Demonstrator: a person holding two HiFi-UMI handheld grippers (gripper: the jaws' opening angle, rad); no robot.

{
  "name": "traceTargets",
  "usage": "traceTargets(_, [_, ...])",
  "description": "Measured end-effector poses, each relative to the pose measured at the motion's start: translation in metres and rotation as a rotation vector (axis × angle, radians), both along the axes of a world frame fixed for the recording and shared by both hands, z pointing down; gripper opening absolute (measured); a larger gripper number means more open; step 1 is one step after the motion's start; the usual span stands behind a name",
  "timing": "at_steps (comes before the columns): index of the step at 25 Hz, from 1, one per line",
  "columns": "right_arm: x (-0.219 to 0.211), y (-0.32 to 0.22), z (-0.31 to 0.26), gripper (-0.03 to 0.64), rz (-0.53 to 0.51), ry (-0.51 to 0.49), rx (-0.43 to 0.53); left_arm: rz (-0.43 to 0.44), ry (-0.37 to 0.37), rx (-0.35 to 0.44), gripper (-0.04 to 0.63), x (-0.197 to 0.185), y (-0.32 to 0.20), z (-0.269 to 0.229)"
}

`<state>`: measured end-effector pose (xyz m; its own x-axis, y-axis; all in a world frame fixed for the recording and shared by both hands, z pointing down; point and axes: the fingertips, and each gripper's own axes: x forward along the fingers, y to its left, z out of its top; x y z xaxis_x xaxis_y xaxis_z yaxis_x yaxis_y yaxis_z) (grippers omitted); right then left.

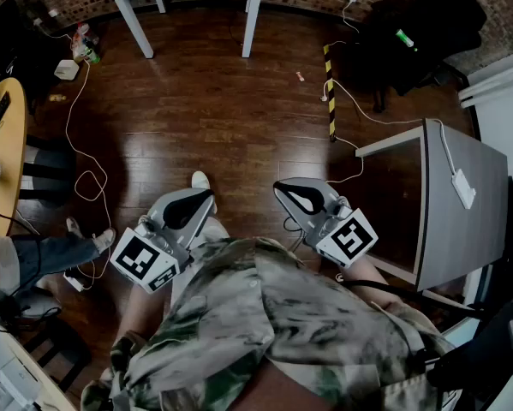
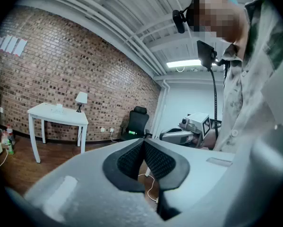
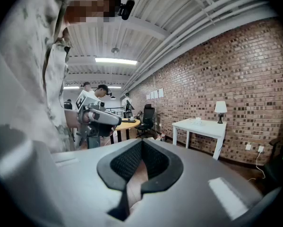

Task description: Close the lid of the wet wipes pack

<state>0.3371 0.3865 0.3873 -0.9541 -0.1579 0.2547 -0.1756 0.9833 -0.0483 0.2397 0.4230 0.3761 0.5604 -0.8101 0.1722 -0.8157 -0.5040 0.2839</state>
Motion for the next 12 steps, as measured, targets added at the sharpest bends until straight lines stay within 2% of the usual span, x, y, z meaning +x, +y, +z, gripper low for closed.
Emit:
traceTargets(6, [-0.087, -0.074, -0.009, 0.003, -0.002, -0.006, 0.012, 0.051, -0.023, 0.014, 0.002, -0.077, -0.082, -0.007])
traceTargets(12, [-0.177, -0.135, -0.016, 0.003, -0.011, 0.01, 0.04, 0.093, -0.043, 0.037, 0.002, -0.155, -0.133, -0.017])
